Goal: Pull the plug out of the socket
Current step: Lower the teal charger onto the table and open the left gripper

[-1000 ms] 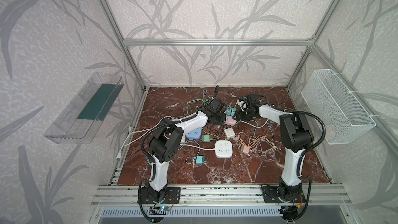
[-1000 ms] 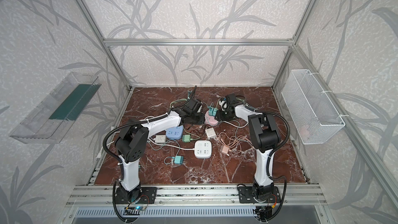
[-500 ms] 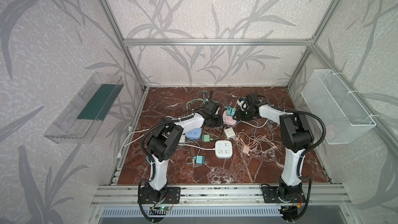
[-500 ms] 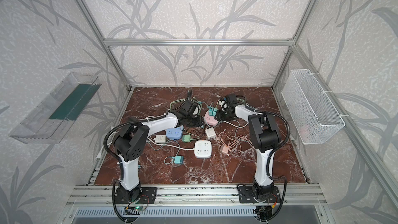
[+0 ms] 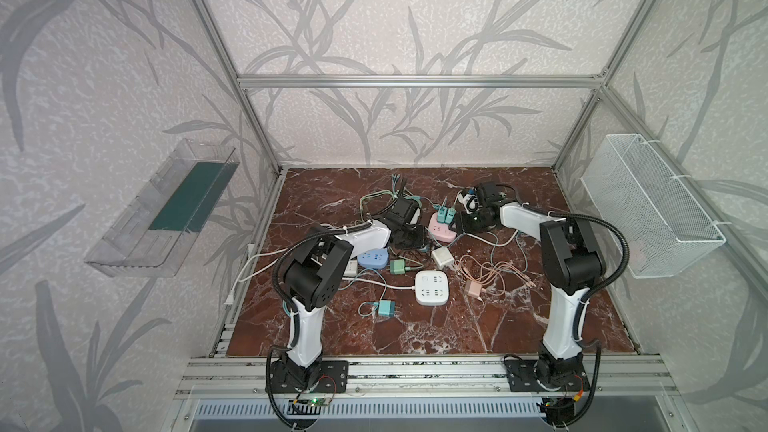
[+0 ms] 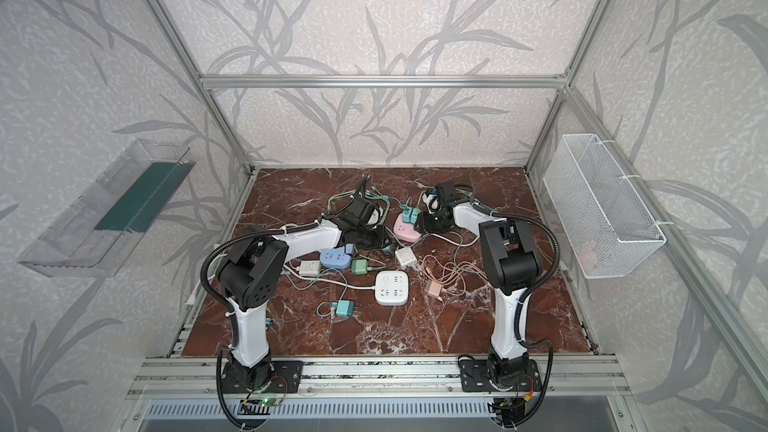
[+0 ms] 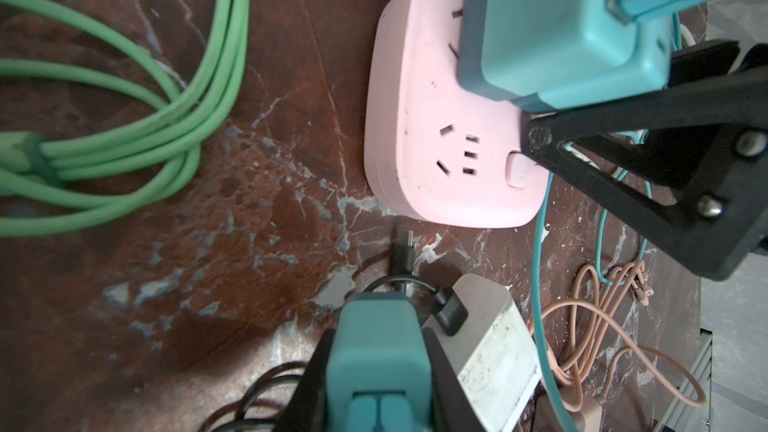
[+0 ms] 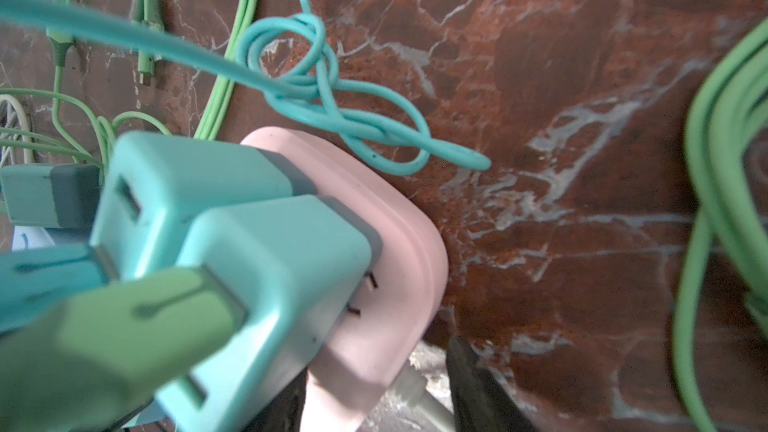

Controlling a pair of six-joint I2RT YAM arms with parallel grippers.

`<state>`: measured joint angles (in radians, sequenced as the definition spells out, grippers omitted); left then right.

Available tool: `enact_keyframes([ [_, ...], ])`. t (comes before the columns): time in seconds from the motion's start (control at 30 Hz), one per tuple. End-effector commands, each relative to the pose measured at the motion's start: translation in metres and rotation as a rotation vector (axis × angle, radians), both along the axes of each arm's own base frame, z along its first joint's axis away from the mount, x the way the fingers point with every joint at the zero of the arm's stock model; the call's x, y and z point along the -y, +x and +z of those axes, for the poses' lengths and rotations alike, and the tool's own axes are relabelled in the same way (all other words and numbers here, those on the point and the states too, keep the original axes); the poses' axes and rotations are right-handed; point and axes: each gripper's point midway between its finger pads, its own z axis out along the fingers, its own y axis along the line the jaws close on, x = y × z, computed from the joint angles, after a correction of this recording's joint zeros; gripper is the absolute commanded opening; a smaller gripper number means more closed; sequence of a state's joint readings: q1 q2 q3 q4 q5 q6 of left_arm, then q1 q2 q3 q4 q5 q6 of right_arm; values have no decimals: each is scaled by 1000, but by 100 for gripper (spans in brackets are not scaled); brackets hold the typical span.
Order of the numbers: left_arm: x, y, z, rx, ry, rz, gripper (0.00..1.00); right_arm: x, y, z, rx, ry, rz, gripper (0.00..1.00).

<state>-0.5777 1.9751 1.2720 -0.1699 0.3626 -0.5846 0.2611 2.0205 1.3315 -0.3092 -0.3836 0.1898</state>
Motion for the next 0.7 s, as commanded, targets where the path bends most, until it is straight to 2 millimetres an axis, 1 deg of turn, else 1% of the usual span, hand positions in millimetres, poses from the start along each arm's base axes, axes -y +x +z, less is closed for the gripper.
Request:
enact_keyframes([
  [0.0,-1,0,5,-13,-28,6,30,6,-24,-17,-72,-52,18,54],
  [0.17,0,0,6,-23,-39,0,39,4,-21,-9,-44,-42,28,56],
  [0.23,0,-1,5,-30,-36,1,41,4,-20,-5,-32,-37,28,56],
  [0.4,-6,-2,5,-34,-12,17,43,3,-18,6,-1,-28,28,57],
  [0.67,-26,-4,10,-31,81,64,45,4,-17,29,65,-28,43,58],
])
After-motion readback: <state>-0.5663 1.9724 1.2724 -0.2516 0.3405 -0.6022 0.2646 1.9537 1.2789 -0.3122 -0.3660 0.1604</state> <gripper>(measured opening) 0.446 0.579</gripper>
